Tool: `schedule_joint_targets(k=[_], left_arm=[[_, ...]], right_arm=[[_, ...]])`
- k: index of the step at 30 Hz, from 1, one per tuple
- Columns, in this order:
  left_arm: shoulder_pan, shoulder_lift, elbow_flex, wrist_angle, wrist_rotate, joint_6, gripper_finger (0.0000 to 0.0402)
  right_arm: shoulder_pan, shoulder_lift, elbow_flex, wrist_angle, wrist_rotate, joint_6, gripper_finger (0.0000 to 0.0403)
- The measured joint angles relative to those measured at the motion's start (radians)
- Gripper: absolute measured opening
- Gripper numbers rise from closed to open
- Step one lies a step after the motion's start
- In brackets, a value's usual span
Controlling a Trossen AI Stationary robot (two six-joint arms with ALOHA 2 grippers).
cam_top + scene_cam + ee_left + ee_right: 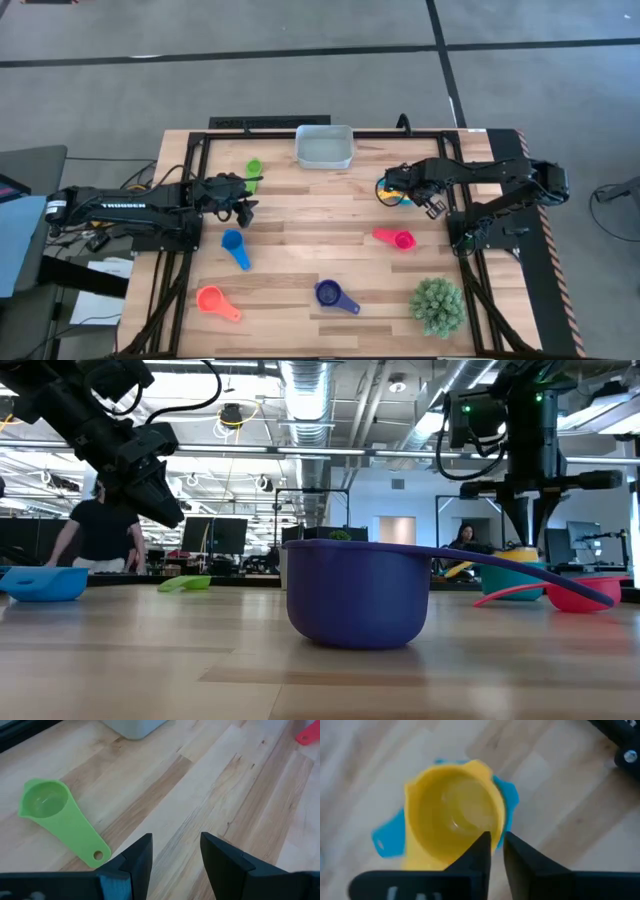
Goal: Nest measuring cups in basket
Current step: Stack the yellow measuring cup on top of the light blue measuring cup
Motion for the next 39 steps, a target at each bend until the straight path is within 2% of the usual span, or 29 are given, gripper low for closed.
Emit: schedule_joint_targets(k=[3,6,9,11,16,21,24,32,39], left_arm=[[0.0,0.003,0.0,0.032,0.005,0.0,0.0154],[0.0,0.017,0.0,0.06,0.035,-0.014,0.0154],[0.0,0.038,0.0,0.063,0.037,-0.06,0.0154],[0.0,0.051,0.0,0.063,0.033,-0.09,0.0154],[0.0,0.092,0.0,0.118,-0.007,-0.135,0.0154],[0.0,0.144,0.0,0.195,-0.02,-0.143,0.0154],[0.0,0.171,0.0,0.2,-0.018,-0.195,0.0154],[0.0,0.233,0.0,0.203,-0.021,-0.324,0.0154],[-0.002,0.3,0.0,0.263,0.023,-0.392,0.0154]], right_arm=[[-0.011,-0.012,0.0,-0.004,-0.059,-0.059,0.0104],[-0.013,-0.044,0.0,0.001,-0.061,-0.108,0.0137],[-0.005,-0.102,0.0,0.056,0.002,-0.196,0.0163],[-0.03,-0.132,0.0,0.133,0.06,-0.342,0.0172],[-0.248,-0.112,0.001,0.245,0.058,-0.741,0.0164],[-0.426,0.01,0.001,0.507,-0.088,-1.044,0.0133],[-0.469,0.09,0.018,0.524,-0.152,-1.121,0.0113],[-0.422,0.225,0.03,0.453,-0.234,-1.318,0.0085],[-0.295,0.215,0.03,0.44,-0.312,-1.438,0.0081]])
